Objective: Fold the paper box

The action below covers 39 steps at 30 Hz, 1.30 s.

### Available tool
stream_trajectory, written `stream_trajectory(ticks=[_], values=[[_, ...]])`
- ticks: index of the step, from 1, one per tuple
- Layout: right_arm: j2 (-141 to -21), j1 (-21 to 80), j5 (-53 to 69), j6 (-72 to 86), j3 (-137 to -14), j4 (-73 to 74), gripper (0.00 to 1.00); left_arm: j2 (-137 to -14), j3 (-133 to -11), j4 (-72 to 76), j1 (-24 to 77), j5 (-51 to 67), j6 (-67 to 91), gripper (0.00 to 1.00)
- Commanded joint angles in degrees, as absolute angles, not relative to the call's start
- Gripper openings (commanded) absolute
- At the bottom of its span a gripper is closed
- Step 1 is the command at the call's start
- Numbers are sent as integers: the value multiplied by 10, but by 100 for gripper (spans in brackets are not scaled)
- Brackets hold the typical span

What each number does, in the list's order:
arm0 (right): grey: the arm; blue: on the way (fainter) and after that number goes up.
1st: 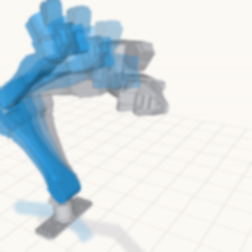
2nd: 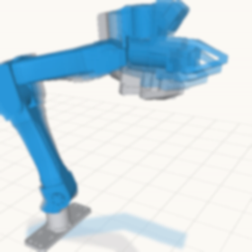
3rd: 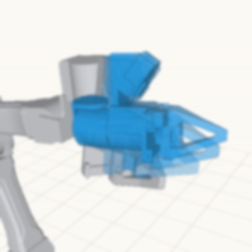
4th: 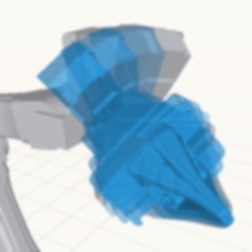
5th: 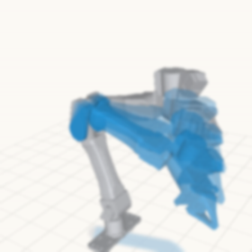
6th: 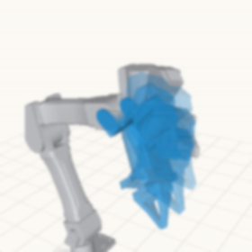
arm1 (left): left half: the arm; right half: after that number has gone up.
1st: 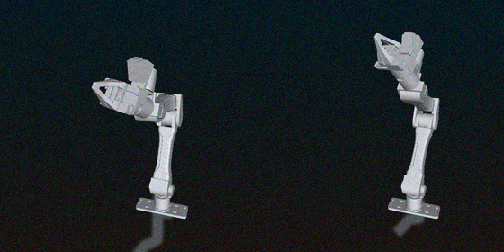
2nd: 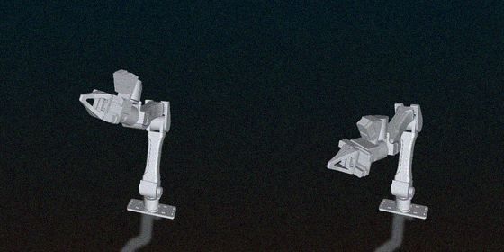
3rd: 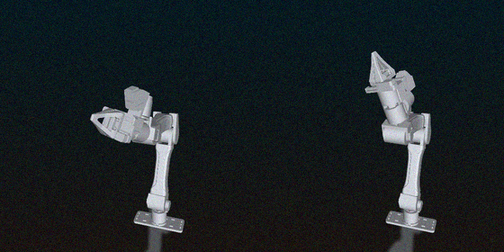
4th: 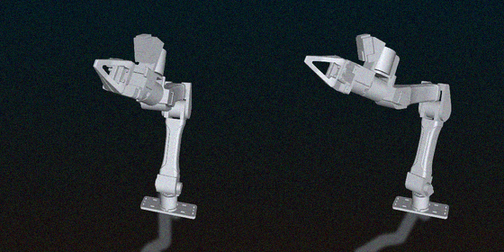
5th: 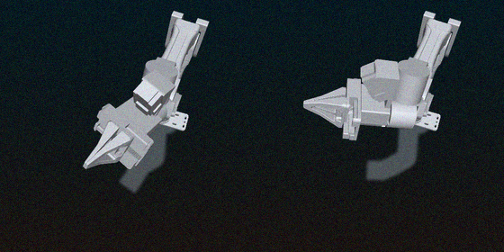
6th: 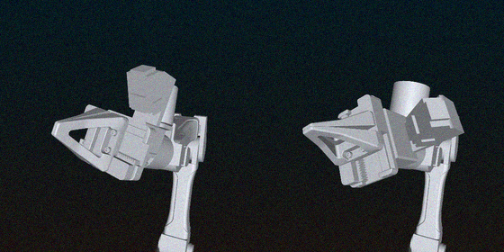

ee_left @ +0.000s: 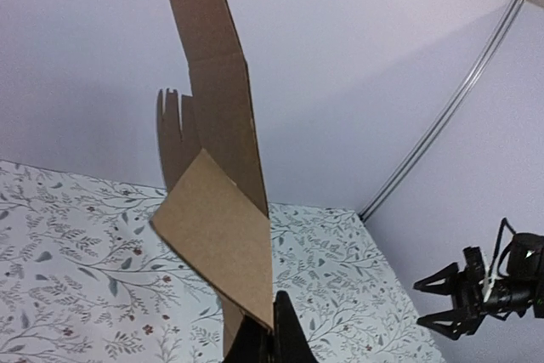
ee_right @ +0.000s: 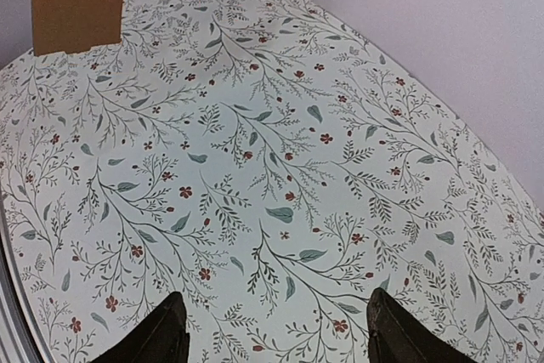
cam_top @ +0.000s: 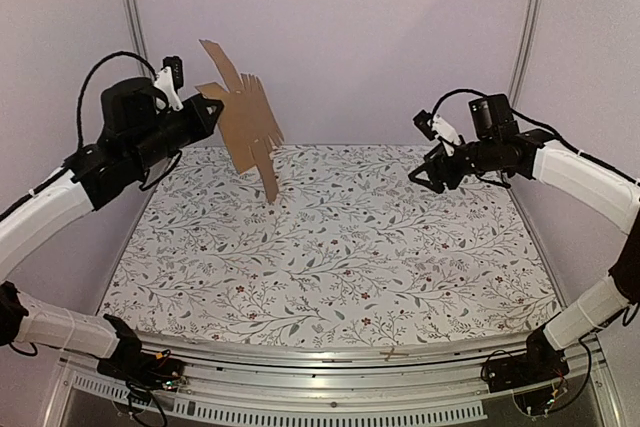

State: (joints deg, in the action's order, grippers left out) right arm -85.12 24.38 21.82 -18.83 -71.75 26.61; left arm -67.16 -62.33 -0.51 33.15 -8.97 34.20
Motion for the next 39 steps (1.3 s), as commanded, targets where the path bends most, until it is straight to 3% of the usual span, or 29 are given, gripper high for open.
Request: stream_trajectory(ticks=[1,5,13,18,19,23,29,31,34,39], values=[[-789,221,195,-181,-726,284,71,-681,-708,-361,370,-219,151,0],[-762,220,189,-186,-704,285,71,-737,-822,-520,433,-277,104,0],[-755,219,195,-175,-691,286,72,-936,-1004,-736,606,-514,48,0],[-751,217,190,-173,-683,285,72,-1035,-1094,-764,666,-478,56,0],[-750,214,185,-172,-683,285,73,-1056,-1108,-768,668,-454,65,2],[-749,181,192,-148,-687,287,74,-1113,-1151,-743,678,-324,90,30],[-746,169,208,-133,-677,306,76,-1034,-1114,-599,655,-151,94,68],[-749,169,224,-132,-670,310,76,-990,-1080,-567,620,-102,109,74],[-762,170,253,-128,-665,313,76,-933,-971,-526,548,-77,141,75],[-796,209,248,-134,-670,326,74,-887,-776,-473,442,-80,202,64]])
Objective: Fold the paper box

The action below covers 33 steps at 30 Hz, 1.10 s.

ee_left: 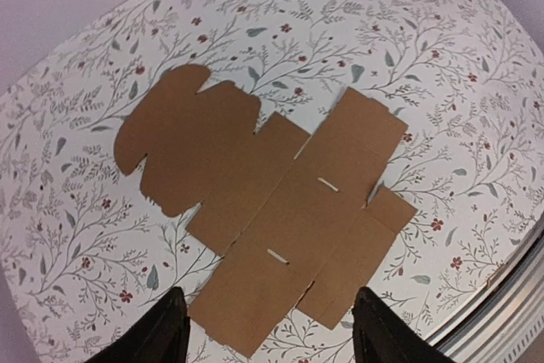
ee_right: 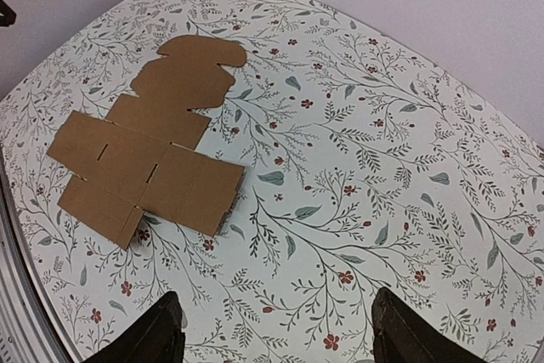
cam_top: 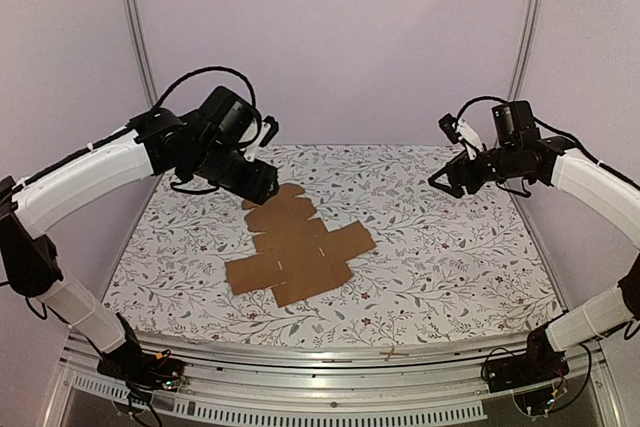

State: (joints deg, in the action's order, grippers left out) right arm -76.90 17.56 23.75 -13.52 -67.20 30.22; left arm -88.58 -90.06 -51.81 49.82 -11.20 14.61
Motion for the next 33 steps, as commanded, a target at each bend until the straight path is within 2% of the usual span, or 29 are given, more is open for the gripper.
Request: stream_trajectory(ticks=[1,7,12,24,25,28,33], values=[[-805,222,240,-138,-672,331,74,-882,-745,-462,424,-72,212,63],[-875,290,251,-143,-699,360,72,-853,-601,-395,363,-37,266,69],[-941,356,248,-145,-712,378,72,-852,-527,-342,323,-5,277,70],[-1070,409,278,-74,-765,398,72,-883,-480,-261,319,78,313,64],[-1080,410,279,-65,-769,397,72,-886,-477,-255,319,85,316,62],[-1109,411,280,-46,-786,402,71,-896,-464,-228,321,126,323,43],[-1127,410,257,-47,-794,409,71,-905,-436,-183,349,143,345,35]])
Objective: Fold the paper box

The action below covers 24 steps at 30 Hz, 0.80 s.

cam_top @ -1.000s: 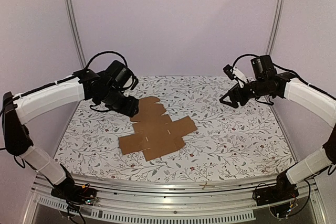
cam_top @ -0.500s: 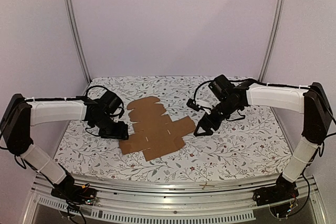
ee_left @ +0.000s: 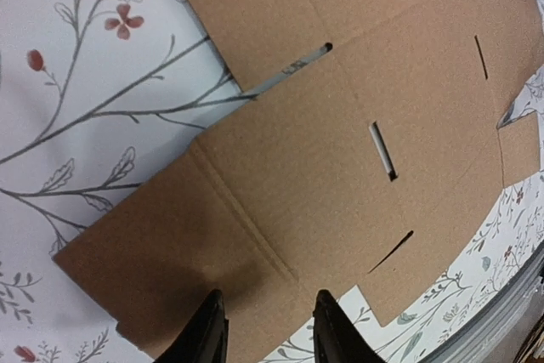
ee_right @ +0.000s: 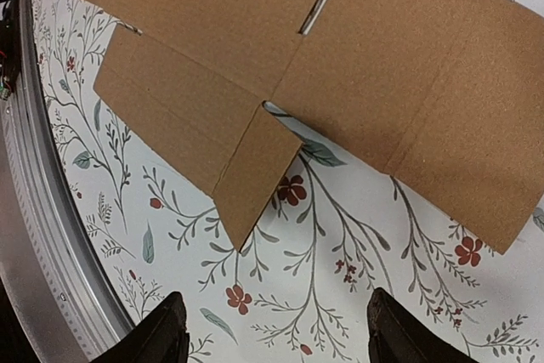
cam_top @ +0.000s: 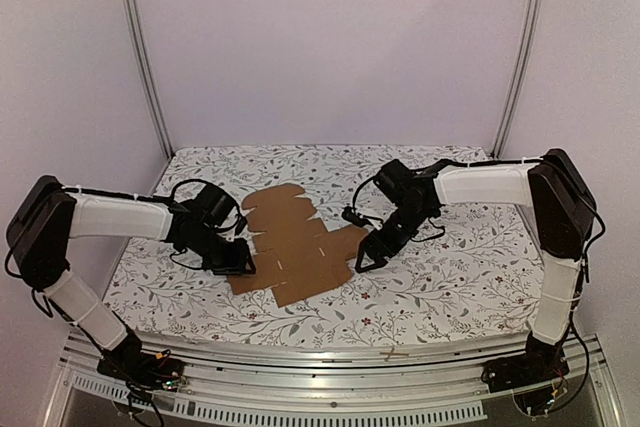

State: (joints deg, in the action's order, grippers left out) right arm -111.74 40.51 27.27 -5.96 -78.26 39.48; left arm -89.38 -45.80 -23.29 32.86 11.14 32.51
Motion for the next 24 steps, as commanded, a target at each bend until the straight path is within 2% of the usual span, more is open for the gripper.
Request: stream_trajectory(ticks=[1,6,11,18,24], values=[[-1123,410,249,-49,-793,410,70,-909,-433,-173,357,145,350,34],[-1091,411,200,-80,-786,408,66,-948,-444,-152,414,128,362,33],[-1061,420,165,-122,-798,404,64,-946,-460,-153,436,75,376,47],[-1125,423,161,-96,-845,439,64,-856,-449,-176,444,19,388,48],[-1160,423,217,-67,-856,446,64,-756,-412,-183,475,-39,473,50]])
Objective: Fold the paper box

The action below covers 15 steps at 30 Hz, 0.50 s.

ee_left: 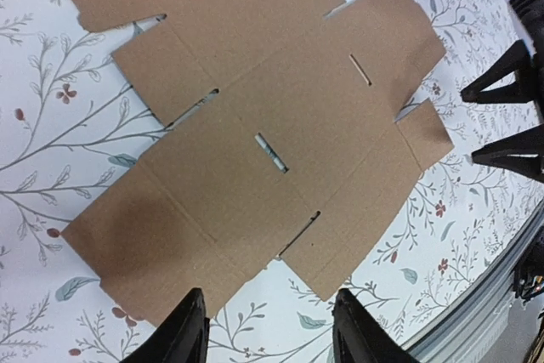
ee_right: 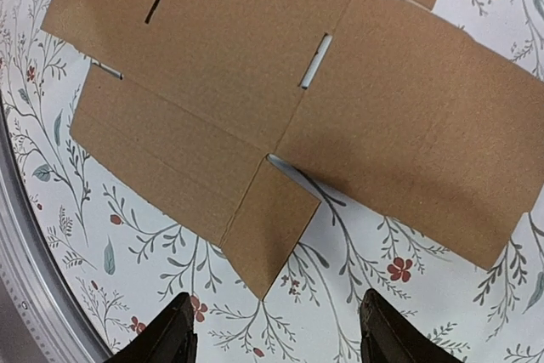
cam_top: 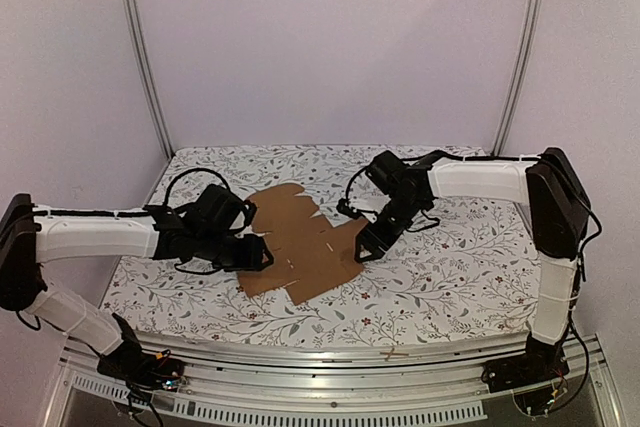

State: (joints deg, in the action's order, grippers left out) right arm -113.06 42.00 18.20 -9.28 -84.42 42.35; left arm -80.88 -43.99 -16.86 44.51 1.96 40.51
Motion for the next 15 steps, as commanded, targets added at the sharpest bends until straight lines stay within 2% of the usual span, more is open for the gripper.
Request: stream_trajectory(ticks=[1,5,9,12,15], values=[[-1166,423,221,-63,-859,447,64,-740,-403,-180,484,-53,499,52],[-1187,423,228,-43,-872,451,57,-705,-365,-140,523,-84,583,57],[-1211,423,258,-25,-886,457,36,-714,-346,-100,557,-104,637,59],[-1224,422,276,-9,-892,458,16,-738,-342,-73,582,-125,669,60],[-1227,420,279,-3,-891,460,8,-769,-332,-34,602,-138,702,60]])
